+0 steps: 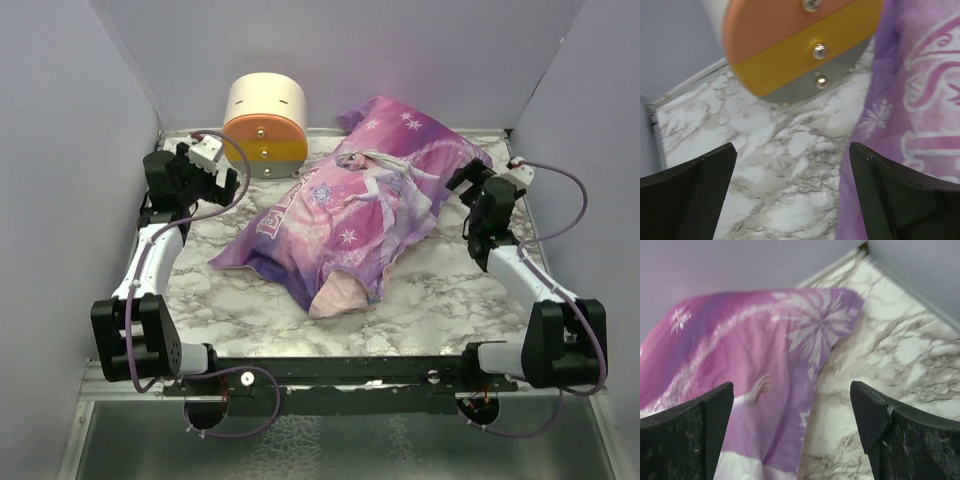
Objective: Remove the pillowcase from the pillow
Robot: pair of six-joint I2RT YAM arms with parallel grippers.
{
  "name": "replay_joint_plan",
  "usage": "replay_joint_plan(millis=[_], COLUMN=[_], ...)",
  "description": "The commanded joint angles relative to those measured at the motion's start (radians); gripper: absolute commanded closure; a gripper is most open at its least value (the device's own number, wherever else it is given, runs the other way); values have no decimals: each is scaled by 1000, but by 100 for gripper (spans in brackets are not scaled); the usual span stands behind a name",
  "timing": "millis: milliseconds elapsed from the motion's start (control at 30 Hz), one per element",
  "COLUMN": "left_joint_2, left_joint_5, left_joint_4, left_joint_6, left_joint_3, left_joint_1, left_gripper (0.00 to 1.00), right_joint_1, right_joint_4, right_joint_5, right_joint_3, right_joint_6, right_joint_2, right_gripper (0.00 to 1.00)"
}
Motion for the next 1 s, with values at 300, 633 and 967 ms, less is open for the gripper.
replay_joint_plan(millis=[300, 633, 967], left_joint_2=[-9, 116, 158], left_joint_5=[180, 194, 138], left_joint_4=[-802, -944, -866], left_joint_6=[352, 287, 304], left_joint_3=[218, 362, 323], left_joint_1=[-525, -823, -951], left_gripper=[1, 1, 16], right_joint_1=[-43, -16, 55], right_joint_4=[-475, -567, -457], right_joint_5=[-438, -489, -340], right_joint_3=[592, 717, 466], right_joint_6=[31, 39, 71], right_joint_2=[421, 593, 420], right_gripper=[0, 11, 59])
